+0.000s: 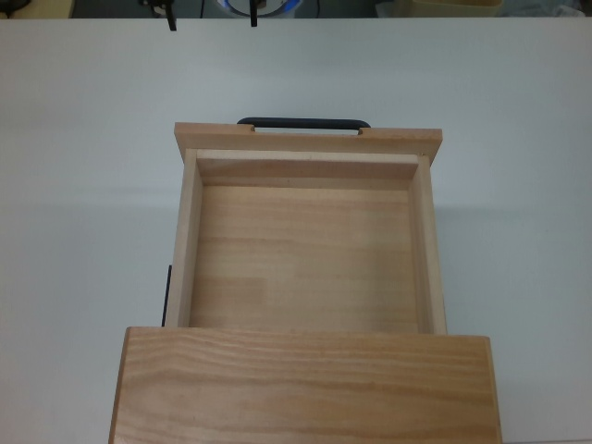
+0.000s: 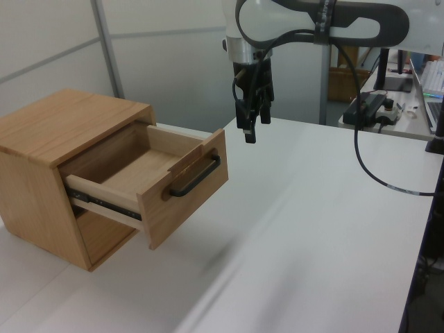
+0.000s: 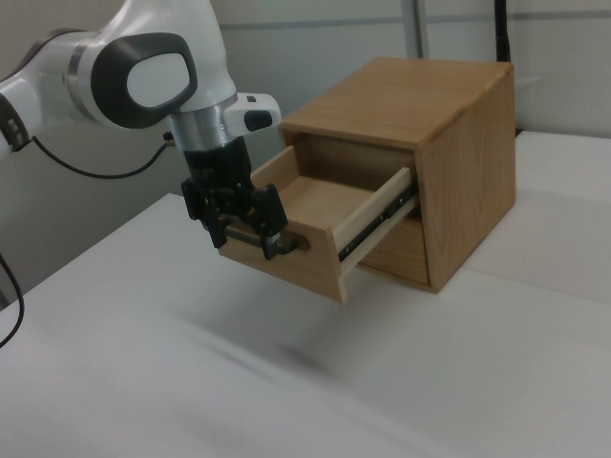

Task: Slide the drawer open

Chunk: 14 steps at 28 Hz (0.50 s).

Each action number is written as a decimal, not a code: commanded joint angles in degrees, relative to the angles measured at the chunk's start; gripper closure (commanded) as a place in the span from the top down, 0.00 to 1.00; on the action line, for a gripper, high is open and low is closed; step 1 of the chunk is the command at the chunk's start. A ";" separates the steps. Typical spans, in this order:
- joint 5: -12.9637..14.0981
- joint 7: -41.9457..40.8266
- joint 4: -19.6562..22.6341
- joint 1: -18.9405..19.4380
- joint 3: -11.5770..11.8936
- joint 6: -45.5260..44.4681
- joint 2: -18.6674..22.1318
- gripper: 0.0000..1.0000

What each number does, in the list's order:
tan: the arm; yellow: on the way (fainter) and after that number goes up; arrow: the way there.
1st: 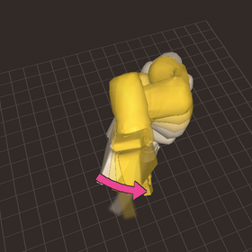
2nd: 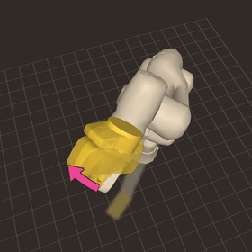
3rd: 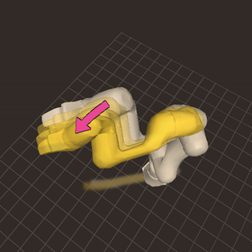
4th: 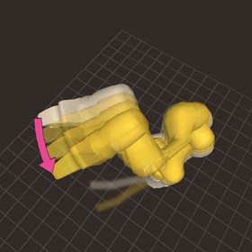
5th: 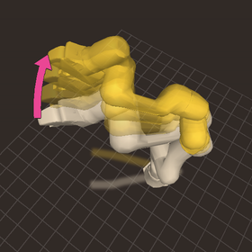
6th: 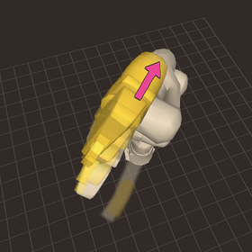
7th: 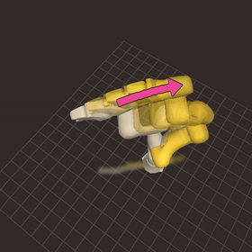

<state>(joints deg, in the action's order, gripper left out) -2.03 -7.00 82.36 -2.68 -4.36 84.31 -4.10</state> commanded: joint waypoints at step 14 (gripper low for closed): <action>-1.48 1.29 -0.98 0.83 0.14 1.91 -1.26 1.00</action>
<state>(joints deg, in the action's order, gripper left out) -2.50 -6.99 82.36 -2.67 -4.37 85.52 -4.64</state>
